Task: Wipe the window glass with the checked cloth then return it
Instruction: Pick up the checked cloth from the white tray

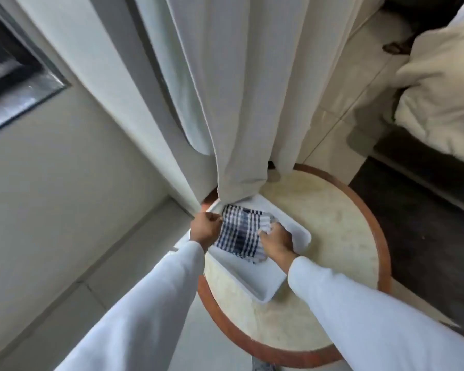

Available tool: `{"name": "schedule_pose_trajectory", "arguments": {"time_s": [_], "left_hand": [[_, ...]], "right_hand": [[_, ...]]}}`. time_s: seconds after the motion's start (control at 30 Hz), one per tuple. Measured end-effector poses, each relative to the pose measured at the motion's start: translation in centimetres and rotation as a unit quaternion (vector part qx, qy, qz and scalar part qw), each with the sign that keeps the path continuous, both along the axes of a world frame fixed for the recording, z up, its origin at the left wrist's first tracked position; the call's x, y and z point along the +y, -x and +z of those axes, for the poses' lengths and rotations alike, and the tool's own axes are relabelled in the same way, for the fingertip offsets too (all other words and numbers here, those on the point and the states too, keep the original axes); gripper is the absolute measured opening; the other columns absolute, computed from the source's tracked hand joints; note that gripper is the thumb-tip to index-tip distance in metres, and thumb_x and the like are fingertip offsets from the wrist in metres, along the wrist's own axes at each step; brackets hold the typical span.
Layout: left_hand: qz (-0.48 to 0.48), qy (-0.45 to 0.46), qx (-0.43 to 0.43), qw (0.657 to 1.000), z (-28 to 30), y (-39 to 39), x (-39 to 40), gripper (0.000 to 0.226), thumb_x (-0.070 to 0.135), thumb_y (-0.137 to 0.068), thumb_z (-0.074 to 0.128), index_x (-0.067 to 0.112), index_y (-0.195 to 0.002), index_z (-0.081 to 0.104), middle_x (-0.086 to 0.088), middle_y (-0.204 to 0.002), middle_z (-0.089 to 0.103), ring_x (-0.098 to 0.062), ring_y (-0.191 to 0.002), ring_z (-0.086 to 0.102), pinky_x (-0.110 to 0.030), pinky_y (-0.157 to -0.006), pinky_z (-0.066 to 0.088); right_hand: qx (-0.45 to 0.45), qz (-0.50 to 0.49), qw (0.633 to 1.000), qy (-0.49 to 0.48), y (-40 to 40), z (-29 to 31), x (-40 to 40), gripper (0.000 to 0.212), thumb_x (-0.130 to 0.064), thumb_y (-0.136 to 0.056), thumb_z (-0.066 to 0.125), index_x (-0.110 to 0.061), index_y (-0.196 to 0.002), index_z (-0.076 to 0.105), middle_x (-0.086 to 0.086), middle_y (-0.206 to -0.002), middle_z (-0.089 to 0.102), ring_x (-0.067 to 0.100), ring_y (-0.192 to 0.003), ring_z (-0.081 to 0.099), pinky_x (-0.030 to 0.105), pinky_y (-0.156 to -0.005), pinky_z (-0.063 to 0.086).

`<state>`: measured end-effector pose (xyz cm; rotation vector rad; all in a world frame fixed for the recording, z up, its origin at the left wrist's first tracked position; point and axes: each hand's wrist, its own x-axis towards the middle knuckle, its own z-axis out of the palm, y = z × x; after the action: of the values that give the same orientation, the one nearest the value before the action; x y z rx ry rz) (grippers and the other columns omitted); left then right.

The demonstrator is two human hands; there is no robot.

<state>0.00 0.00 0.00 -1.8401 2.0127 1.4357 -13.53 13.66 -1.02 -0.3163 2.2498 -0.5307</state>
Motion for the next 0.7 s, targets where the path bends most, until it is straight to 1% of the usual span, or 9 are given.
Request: {"name": "schedule_pose_trajectory", "arguments": {"time_s": [0.03,0.1,0.17,0.23,0.3,0.37,0.47,0.63,0.7], "left_hand": [[-0.014,0.021,-0.024,0.999,-1.6,0.7,-0.1,0.032,0.020,-0.098,0.059,0.011,-0.068,0.065,-0.016,-0.079,0.068,-0.028,-0.075,0.058,-0.037,-0.079,0.053],[-0.018,0.069,-0.076,0.995,-3.7,1.7,-0.2,0.031,0.023,-0.100,0.057,0.007,-0.080,0.074,-0.017,-0.091,0.077,-0.033,-0.084,0.067,-0.038,-0.079,0.053],[-0.030,0.079,-0.062,0.994,-5.2,2.6,0.3,0.028,0.030,-0.103,0.061,0.007,-0.094,0.075,-0.018,-0.101,0.079,-0.035,-0.092,0.072,-0.035,-0.079,0.052],[-0.050,0.066,-0.056,0.995,-6.6,3.0,0.5,0.039,0.041,-0.104,0.063,0.003,-0.103,0.071,-0.020,-0.104,0.079,-0.039,-0.099,0.075,-0.040,-0.084,0.056],[-0.065,0.055,-0.064,0.994,-7.4,3.0,0.3,0.048,0.049,-0.107,0.057,0.002,-0.104,0.068,-0.020,-0.099,0.077,-0.041,-0.100,0.074,-0.043,-0.082,0.054],[-0.056,0.071,-0.024,0.996,-7.5,2.4,0.0,0.038,0.044,-0.110,0.053,0.008,-0.097,0.057,-0.013,-0.086,0.068,-0.041,-0.091,0.071,-0.040,-0.074,0.046],[-0.027,0.119,0.060,0.991,-5.5,0.3,0.2,0.027,0.035,-0.113,0.052,0.014,-0.098,0.044,-0.001,-0.080,0.056,-0.026,-0.074,0.056,-0.036,-0.074,0.038],[0.061,0.177,0.163,0.969,2.1,-3.4,-1.1,0.028,0.036,-0.113,0.047,0.031,-0.087,0.037,0.007,-0.083,0.052,-0.009,-0.072,0.049,-0.034,-0.067,0.035],[0.073,0.198,0.178,0.961,6.3,-5.6,-2.4,0.026,0.035,-0.113,0.046,0.028,-0.089,0.038,0.007,-0.083,0.050,-0.007,-0.072,0.048,-0.027,-0.063,0.034]], "right_hand": [[0.007,-0.022,1.000,0.000,0.1,-1.4,-0.3,0.054,-0.029,-0.104,0.065,-0.002,-0.149,0.054,0.025,-0.147,0.065,0.042,-0.135,0.063,0.043,-0.108,0.053],[0.024,-0.085,0.996,0.005,0.1,-3.6,-1.0,0.055,-0.031,-0.100,0.071,0.004,-0.140,0.057,0.028,-0.144,0.065,0.045,-0.133,0.064,0.048,-0.109,0.056],[0.031,-0.130,0.991,-0.001,-0.4,-5.0,-1.6,0.056,-0.030,-0.096,0.077,0.006,-0.135,0.060,0.028,-0.142,0.066,0.046,-0.131,0.064,0.051,-0.110,0.056],[0.026,-0.144,0.989,0.004,-0.7,-5.9,-2.1,0.051,-0.029,-0.093,0.078,0.006,-0.129,0.068,0.027,-0.136,0.070,0.045,-0.128,0.067,0.052,-0.108,0.057],[0.019,-0.142,0.990,0.008,-0.7,-6.2,-2.3,0.049,-0.031,-0.093,0.077,0.005,-0.125,0.071,0.024,-0.132,0.072,0.044,-0.124,0.068,0.054,-0.106,0.058],[0.016,-0.131,0.991,0.025,-0.6,-6.0,-2.1,0.045,-0.032,-0.094,0.075,0.001,-0.124,0.068,0.021,-0.132,0.071,0.042,-0.122,0.067,0.052,-0.105,0.058],[-0.015,-0.114,0.989,0.094,-1.2,-3.9,-1.9,0.032,-0.027,-0.097,0.069,-0.006,-0.121,0.064,0.014,-0.124,0.074,0.032,-0.104,0.069,0.037,-0.087,0.054],[-0.048,-0.070,0.976,0.199,-3.0,3.7,-4.3,0.020,-0.028,-0.092,0.070,-0.016,-0.108,0.067,-0.001,-0.091,0.074,0.018,-0.077,0.067,0.025,-0.058,0.051],[-0.064,-0.047,0.970,0.229,-4.1,7.9,-5.9,0.021,-0.026,-0.092,0.071,-0.015,-0.110,0.068,-0.001,-0.093,0.075,0.015,-0.075,0.066,0.019,-0.053,0.053]]}}
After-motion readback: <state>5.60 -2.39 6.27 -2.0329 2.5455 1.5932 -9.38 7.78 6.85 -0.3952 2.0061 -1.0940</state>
